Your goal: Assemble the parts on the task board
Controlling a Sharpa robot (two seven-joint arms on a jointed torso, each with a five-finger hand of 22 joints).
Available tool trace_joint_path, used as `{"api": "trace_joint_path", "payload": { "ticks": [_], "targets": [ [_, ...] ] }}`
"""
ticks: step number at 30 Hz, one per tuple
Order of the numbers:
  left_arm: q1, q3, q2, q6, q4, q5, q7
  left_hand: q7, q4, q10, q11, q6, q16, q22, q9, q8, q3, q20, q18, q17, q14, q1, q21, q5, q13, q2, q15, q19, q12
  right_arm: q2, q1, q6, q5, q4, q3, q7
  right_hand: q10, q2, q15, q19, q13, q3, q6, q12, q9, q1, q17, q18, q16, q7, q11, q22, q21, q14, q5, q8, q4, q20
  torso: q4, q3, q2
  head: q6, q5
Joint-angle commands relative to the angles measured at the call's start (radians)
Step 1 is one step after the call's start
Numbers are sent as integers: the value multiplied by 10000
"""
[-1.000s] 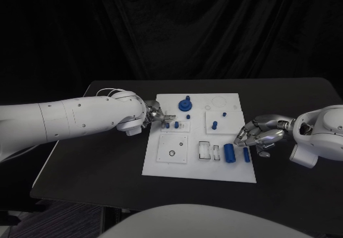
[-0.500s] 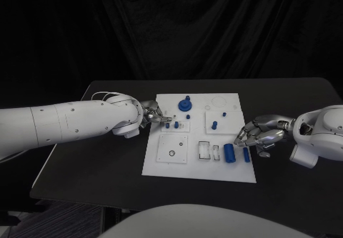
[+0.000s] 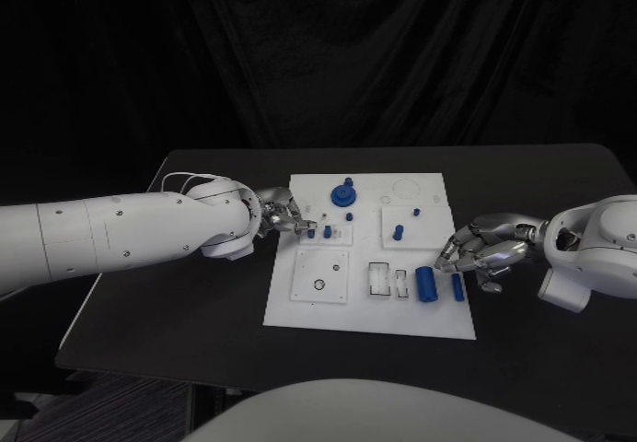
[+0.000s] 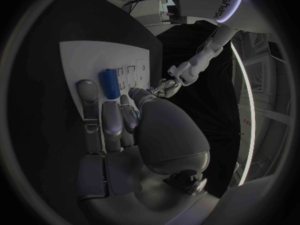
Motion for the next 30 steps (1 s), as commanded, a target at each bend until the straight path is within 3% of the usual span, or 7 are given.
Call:
{"api": "trace_joint_path", "payload": {
  "ticks": [1, 14, 21, 25, 30],
  "targets": [
    [31, 5, 21, 358, 53, -19, -278, 14, -14, 1072, -33, -40, -12, 1494, -11, 40, -75, -1, 18, 2634, 1039, -74, 3, -99, 2626, 75, -59, 23, 37, 4, -26, 62, 30, 1, 5, -188, -59, 57, 29, -39, -15, 42, 82, -60, -14, -14, -7, 174, -42, 15, 2, -8, -50, -62, 54, -69, 20, 7, -10, 4, -5, 2, 11],
    [31, 4, 248, 772, -46, 282, -394, 5, -33, 1072, -37, -21, -12, 1483, -21, 55, -68, 1, 26, 2634, 1039, -44, -35, -81, 2626, 114, -59, 8, 37, 19, -26, 39, 31, 3, 5, -198, -64, 64, 29, -45, -21, 49, 86, -61, -14, -18, -14, 177, -45, 13, 1, -16, -63, -66, 76, -69, 29, 7, -13, -2, -9, 2, -11],
    [29, 4, 386, 697, -136, 327, -250, 0, -55, 1072, -41, -32, -12, 1472, -70, 60, -50, 2, 35, 2634, 1039, 104, -81, 130, 2626, 140, -63, -13, 37, 12, -26, 29, 31, 7, 5, -214, -59, 70, 29, -44, -17, 56, 88, -59, -13, -19, -22, 176, -50, 12, 1, -14, -61, -70, 94, -69, 36, 8, -20, -3, -6, 2, -11],
    [28, 4, 436, 684, -173, 332, -199, -6, -65, 1072, -46, -47, -12, 1466, -131, 70, -3, -1, 41, 2634, 1039, 340, -111, 615, 2626, 122, -66, -27, 37, 13, -26, 35, 31, 10, 5, -224, -66, 79, 28, -50, -26, 65, 89, -62, -13, -19, -21, 179, -48, 11, 0, -21, -74, -69, 110, -70, 42, 8, -17, -2, -6, 2, -8],
    [27, 4, 516, 646, -269, 336, -132, -34, -91, 1072, -74, -79, -12, 1463, -230, 102, 211, -19, 44, 2634, 1039, 822, -133, 1578, 2626, 36, -88, -37, 37, 16, -26, 44, 31, 11, 5, -244, -60, 103, 27, -54, -22, 86, 91, -60, -13, -15, -28, 181, -50, 9, -1, -27, -85, -73, 132, -71, 50, 7, -16, -1, -5, 2, -11]
  ]
}}
